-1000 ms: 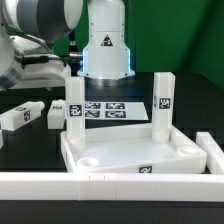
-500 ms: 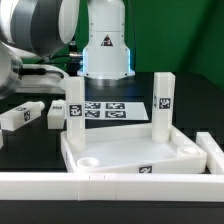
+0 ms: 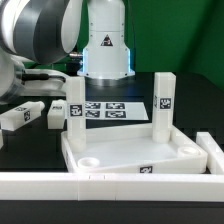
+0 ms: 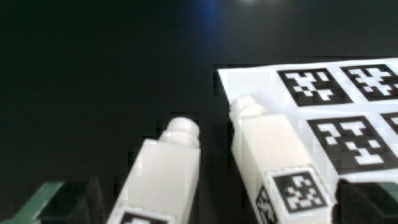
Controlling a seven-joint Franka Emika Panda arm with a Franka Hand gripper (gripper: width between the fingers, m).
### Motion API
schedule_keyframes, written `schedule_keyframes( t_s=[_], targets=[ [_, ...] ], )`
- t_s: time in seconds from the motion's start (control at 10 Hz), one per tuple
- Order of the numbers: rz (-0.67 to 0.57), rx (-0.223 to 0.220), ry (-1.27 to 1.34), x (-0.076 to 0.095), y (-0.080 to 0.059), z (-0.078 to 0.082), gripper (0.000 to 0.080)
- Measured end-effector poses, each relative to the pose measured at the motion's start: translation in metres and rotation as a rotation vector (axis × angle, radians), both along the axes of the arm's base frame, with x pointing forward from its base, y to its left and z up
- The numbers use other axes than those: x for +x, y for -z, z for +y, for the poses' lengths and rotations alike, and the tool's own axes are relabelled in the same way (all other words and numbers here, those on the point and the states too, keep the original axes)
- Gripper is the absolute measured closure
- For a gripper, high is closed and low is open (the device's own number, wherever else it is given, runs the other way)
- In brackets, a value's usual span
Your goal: Assemble desk
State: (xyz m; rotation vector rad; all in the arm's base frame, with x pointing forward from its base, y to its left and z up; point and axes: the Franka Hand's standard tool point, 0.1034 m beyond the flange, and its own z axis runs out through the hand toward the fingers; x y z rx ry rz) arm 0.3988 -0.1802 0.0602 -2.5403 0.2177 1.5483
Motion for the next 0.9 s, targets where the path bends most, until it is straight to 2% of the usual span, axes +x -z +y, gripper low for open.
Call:
schedule_keyframes(
  t_s=[0.2, 0.9],
  targets=[
    [0.003, -0.002, 0.001, -0.001, 0.001, 0.001, 0.0150],
    [0.011, -0.043, -0.021, 0.010, 0.008, 0.032, 0.0150]
  ],
)
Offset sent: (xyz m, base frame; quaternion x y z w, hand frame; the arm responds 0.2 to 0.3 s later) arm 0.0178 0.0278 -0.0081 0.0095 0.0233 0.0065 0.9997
